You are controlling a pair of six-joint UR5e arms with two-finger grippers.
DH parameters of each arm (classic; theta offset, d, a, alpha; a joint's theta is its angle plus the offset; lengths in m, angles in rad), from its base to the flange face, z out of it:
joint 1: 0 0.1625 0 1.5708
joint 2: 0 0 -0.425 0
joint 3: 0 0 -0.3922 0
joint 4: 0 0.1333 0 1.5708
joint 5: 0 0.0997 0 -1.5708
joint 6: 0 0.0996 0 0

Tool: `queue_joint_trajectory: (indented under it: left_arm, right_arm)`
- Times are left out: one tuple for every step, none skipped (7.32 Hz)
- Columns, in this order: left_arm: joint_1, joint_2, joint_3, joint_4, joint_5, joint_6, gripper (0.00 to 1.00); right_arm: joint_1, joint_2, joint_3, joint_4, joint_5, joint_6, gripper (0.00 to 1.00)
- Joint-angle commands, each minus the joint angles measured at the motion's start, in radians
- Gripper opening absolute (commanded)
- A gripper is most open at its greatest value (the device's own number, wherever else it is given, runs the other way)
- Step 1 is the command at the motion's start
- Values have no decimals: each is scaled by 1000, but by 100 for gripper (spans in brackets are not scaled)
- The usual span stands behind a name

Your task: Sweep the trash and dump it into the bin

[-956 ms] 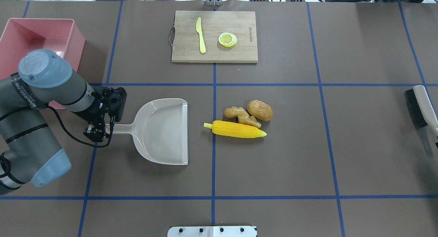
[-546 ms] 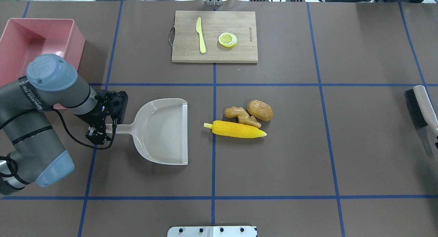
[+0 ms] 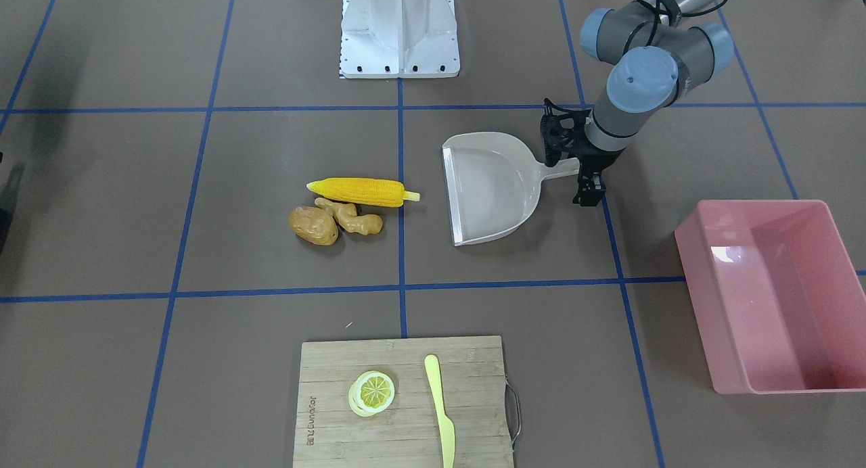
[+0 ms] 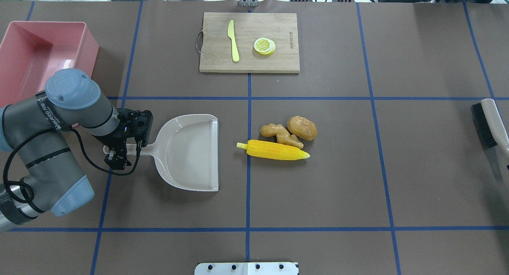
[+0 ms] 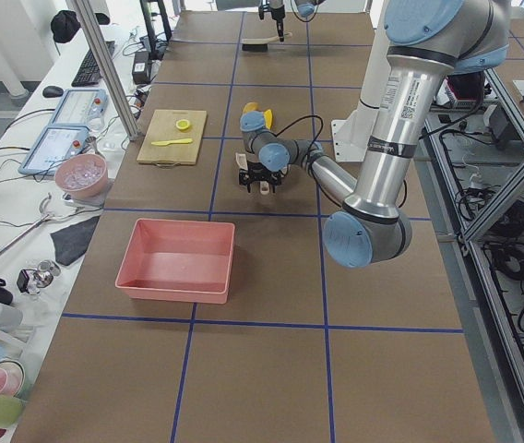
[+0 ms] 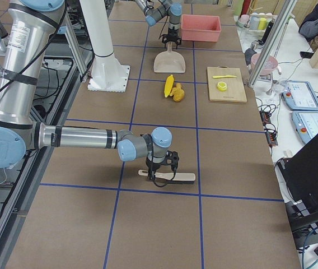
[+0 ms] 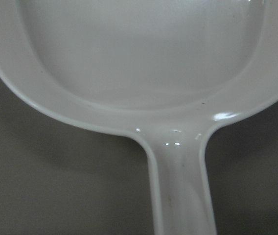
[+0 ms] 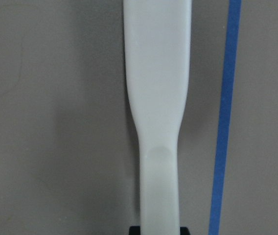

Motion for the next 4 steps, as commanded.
queue_joint_trajectory:
  left_arm:
    - [2, -9, 2, 3, -6, -43, 85]
    - [2, -8, 1, 8, -4, -44, 78]
    - [0, -8, -2, 9, -4, -46, 67]
    - [-1, -6, -8, 17, -7, -46, 62]
  right_arm:
    - [1, 8, 43, -10, 2, -2, 0]
    - [3, 6, 74, -13, 7, -3, 0]
    - [4, 2, 107, -14, 17, -3, 0]
    - [6, 3, 143, -14, 43, -3, 0]
